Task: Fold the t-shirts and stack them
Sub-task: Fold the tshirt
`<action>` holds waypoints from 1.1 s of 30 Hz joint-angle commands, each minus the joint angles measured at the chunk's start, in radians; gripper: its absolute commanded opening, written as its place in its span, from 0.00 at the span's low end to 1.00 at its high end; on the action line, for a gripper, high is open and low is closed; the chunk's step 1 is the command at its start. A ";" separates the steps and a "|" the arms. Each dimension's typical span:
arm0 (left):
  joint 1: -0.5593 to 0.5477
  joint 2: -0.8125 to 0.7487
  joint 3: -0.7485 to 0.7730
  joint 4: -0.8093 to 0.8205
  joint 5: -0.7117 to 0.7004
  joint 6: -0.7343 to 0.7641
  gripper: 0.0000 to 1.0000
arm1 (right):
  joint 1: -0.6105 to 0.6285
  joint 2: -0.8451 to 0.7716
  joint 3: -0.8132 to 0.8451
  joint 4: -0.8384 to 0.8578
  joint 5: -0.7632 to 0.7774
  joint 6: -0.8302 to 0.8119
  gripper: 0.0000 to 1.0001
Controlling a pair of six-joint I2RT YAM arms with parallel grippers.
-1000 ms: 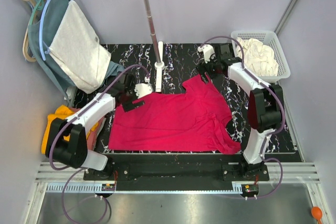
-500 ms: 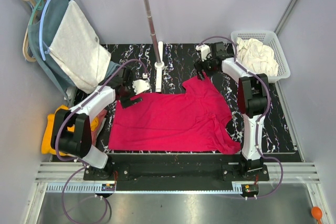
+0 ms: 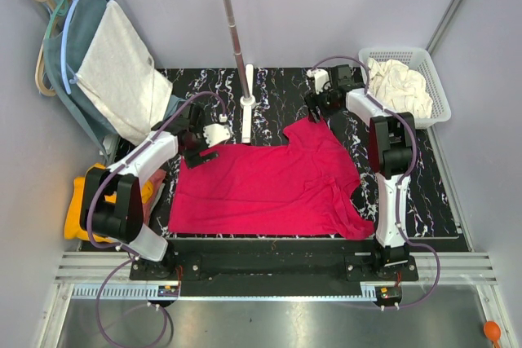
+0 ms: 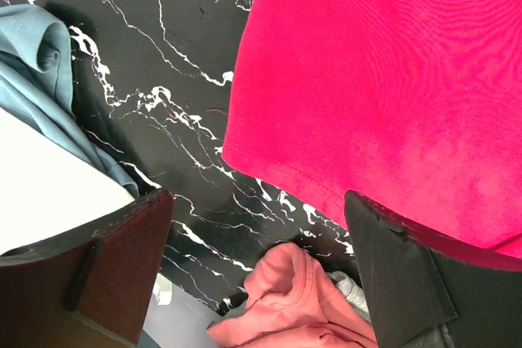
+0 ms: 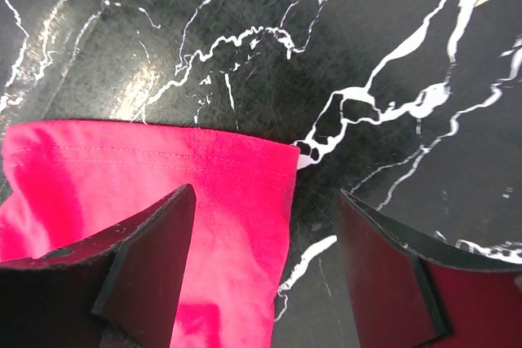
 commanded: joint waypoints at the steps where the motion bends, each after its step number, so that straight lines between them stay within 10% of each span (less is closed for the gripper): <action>1: 0.009 -0.004 0.012 0.002 0.003 0.013 0.91 | -0.007 0.016 0.036 0.003 -0.036 0.002 0.76; 18: 0.028 -0.011 -0.027 0.006 0.002 0.022 0.91 | -0.007 0.051 0.037 0.000 -0.039 -0.012 0.57; 25: 0.046 0.018 -0.027 0.028 0.002 0.028 0.92 | -0.007 0.054 0.045 -0.010 -0.035 0.001 0.36; 28: 0.061 0.045 0.002 0.030 0.006 0.029 0.91 | -0.007 0.059 0.062 -0.030 -0.029 0.008 0.00; 33: 0.087 0.096 0.074 0.004 0.064 0.029 0.91 | -0.007 0.046 0.051 -0.039 -0.010 0.003 0.00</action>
